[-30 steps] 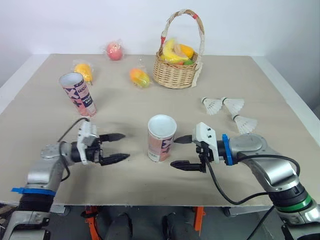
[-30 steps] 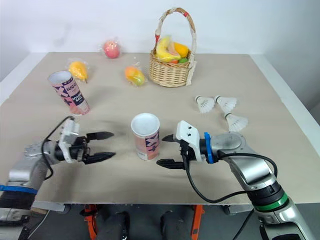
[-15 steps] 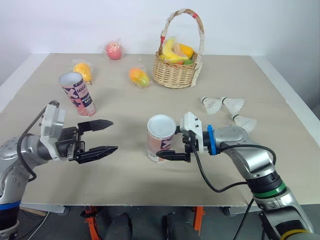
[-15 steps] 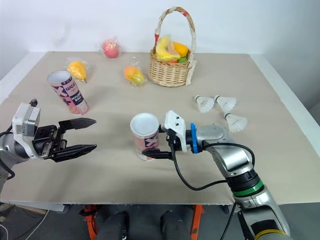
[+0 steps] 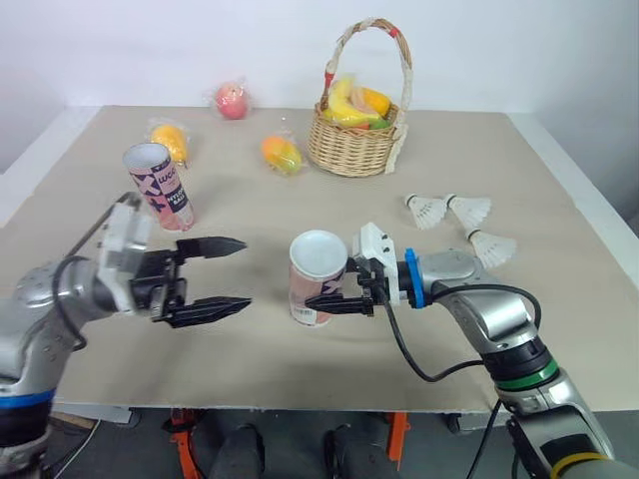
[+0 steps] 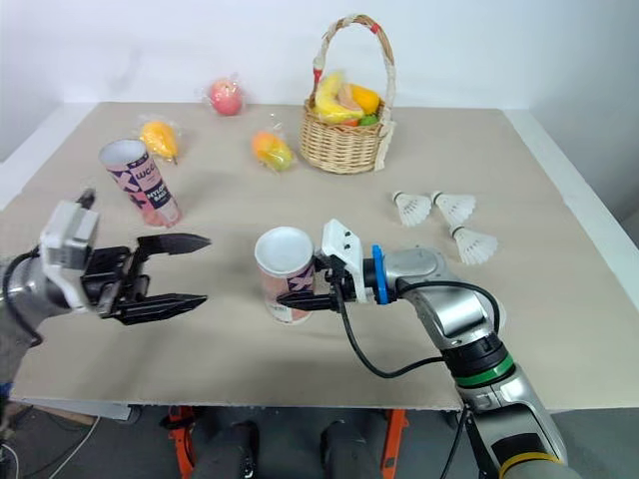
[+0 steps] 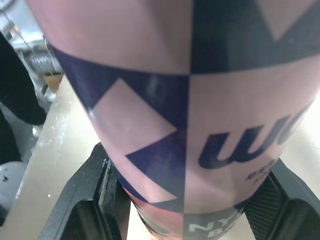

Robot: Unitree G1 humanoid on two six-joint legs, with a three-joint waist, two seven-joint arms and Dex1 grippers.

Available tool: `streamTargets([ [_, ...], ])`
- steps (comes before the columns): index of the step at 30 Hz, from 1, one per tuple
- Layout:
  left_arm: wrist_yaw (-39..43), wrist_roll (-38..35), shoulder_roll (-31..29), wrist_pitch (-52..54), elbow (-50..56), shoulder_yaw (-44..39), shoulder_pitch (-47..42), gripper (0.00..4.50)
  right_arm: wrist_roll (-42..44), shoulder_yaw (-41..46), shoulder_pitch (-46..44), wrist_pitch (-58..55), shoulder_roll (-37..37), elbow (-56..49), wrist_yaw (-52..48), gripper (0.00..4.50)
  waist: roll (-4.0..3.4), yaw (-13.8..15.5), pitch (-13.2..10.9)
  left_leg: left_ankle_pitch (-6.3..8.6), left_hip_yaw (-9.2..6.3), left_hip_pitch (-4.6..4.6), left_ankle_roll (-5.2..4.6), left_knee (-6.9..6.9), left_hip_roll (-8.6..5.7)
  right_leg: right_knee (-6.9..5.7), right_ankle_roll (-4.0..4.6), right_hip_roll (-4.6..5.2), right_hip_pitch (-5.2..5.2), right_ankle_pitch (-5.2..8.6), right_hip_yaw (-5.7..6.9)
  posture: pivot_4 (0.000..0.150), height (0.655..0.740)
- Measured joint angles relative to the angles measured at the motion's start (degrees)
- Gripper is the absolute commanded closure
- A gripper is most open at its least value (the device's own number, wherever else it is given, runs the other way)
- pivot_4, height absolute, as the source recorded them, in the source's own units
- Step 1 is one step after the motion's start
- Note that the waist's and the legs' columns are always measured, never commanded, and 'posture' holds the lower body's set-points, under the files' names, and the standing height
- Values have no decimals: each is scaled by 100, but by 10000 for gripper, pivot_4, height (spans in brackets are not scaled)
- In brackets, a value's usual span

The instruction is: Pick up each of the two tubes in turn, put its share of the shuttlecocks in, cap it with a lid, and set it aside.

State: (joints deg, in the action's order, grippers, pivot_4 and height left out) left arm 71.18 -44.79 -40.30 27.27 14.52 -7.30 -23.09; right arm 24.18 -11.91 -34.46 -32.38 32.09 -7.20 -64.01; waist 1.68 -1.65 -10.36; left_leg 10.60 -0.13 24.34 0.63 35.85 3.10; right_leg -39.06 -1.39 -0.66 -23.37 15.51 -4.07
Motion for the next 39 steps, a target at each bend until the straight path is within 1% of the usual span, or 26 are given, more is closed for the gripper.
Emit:
streamTargets([
  [4, 43, 236, 558, -1, -527, 665, -992, 0, 286, 804, -187, -133, 354, 152, 101, 17792, 0, 37, 0, 0, 5, 9, 0, 19, -7, 1, -11, 3, 0, -6, -7, 1500, 7400],
  [6, 132, 310, 821, 7, -788, 894, -1446, 0, 203, 1234, -453, -80, 661, 742, 423, 17792, -1, 39, -1, 0, 5, 12, 0, 25, -11, 1, -14, 6, -1, -7, -7, 1500, 7400],
  [7, 152, 325, 848, 6, -818, 944, -1524, 0, 139, 1341, -530, -72, 737, 913, 523, 17792, -1, 39, -1, 0, 5, 13, 0, 25, -12, 1, -14, 6, -3, -8, -8, 1500, 7400],
  [9, 285, 422, 1021, -40, -1081, 1057, -1796, 0, -105, 1859, -791, 103, 1173, 1778, 989, 17792, -2, 39, -1, 3, 7, 13, -5, 23, -15, 1, -11, 7, -2, -7, -13, 1500, 7400],
  [10, 351, 480, 1074, -97, -1264, 1142, -1874, 0, -251, 2090, -932, 229, 1424, 2317, 1249, 17792, -3, 38, -1, 7, 10, 13, -12, 19, -15, 1, 7, 7, -4, -11, -17, 1500, 7400],
  [11, 362, 495, 1094, -104, -1300, 1157, -1888, 0, -272, 2125, -953, 250, 1466, 2400, 1299, 17792, -4, 38, -1, 8, 11, 13, -14, 19, -16, 1, 12, 7, -4, -13, -17, 1500, 7400],
  [12, 458, 613, 1253, -166, -1538, 1253, -1974, 0, -502, 2287, -1161, 438, 1786, 3186, 1664, 17792, -7, 37, -2, 13, 13, 14, -22, 19, -17, 2, 21, 7, -5, -15, -20, 1500, 7400],
  [14, 530, 662, 1290, -216, -1627, 1356, -1993, 0, -655, 2452, -1290, 545, 1997, 3659, 1927, 17792, -14, 36, -6, 15, 18, 21, -25, 14, -22, 2, 21, 12, -15, -13, -25, 1500, 7400],
  [15, 594, 720, 1317, -242, -1731, 1410, -2004, 0, -746, 2578, -1405, 653, 2153, 4034, 2122, 17792, -16, 36, -5, 17, 21, 21, -29, 12, -22, 2, 21, 12, -16, -10, -29, 1500, 7400],
  [16, 676, 845, 1452, -305, -1931, 1463, -2060, 0, -903, 2741, -1620, 842, 2406, 4685, 2519, 17792, -21, 36, -6, 18, 25, 21, -31, 9, -26, 4, 20, 14, -17, -7, -32, 1500, 7400],
  [17, 690, 857, 1465, -328, -1949, 1492, -2062, 0, -938, 2803, -1645, 885, 2469, 4795, 2611, 17792, -21, 36, -6, 19, 25, 22, -31, 7, -25, 4, 21, 14, -19, -6, -32, 1500, 7400],
  [20, 773, 1011, 1633, -443, -2199, 1570, -2219, 0, -1049, 2992, -1926, 1274, 2687, 5790, 2985, 17792, -22, 2, -6, 20, 31, 17, -34, 6, -26, 4, 20, 14, -17, -4, -41, 1500, 7400],
  [22, 802, 1059, 1684, -491, -2255, 1575, -2278, 0, -1098, 3058, -1944, 1456, 2733, 6295, 3103, 17792, -22, -14, -6, 20, 32, 14, -34, 6, -26, 4, 20, 14, -14, -4, -43, 1500, 7400],
  [23, 809, 1086, 1709, -493, -2313, 1575, -2285, 0, -1093, 3139, -1914, 1579, 2732, 6723, 3168, 17792, -26, -34, -4, 20, 36, 9, -34, 6, -28, 3, 18, 15, -11, -5, -48, 1500, 7400],
  [26, 801, 1114, 1738, -509, -2381, 1574, -2285, 0, -1072, 3256, -1808, 1678, 2701, 7048, 3172, 17792, -40, -72, -4, 19, 38, 5, -32, 7, -32, 2, 12, 16, -7, -6, -53, 1500, 7400],
  [30, 520, 1271, 1982, -659, -2586, 1540, -2367, 0, -969, 3433, -1715, 1759, 2455, 7382, 3180, 17792, -41, -123, -4, 17, 43, -5, -28, 12, -33, 1, 1, 16, 1, -13, -64, 1500, 7400],
  [34, 398, 1368, 1990, -760, -2617, 1527, -2401, 0, -965, 3463, -1676, 1758, 2401, 7486, 3200, 17792, -48, -117, -2, 16, 45, -5, -27, 13, -36, 1, -2, 17, 3, -13, -68, 1500, 7400],
  [39, -59, 1768, 2169, -922, -2892, 1546, -2404, 0, -929, 3494, -1589, 1742, 2279, 7517, 3195, 17792, -48, -118, -2, 16, 51, -5, -27, 17, -41, 1, -9, 22, 4, -13, -73, 1500, 7400],
])
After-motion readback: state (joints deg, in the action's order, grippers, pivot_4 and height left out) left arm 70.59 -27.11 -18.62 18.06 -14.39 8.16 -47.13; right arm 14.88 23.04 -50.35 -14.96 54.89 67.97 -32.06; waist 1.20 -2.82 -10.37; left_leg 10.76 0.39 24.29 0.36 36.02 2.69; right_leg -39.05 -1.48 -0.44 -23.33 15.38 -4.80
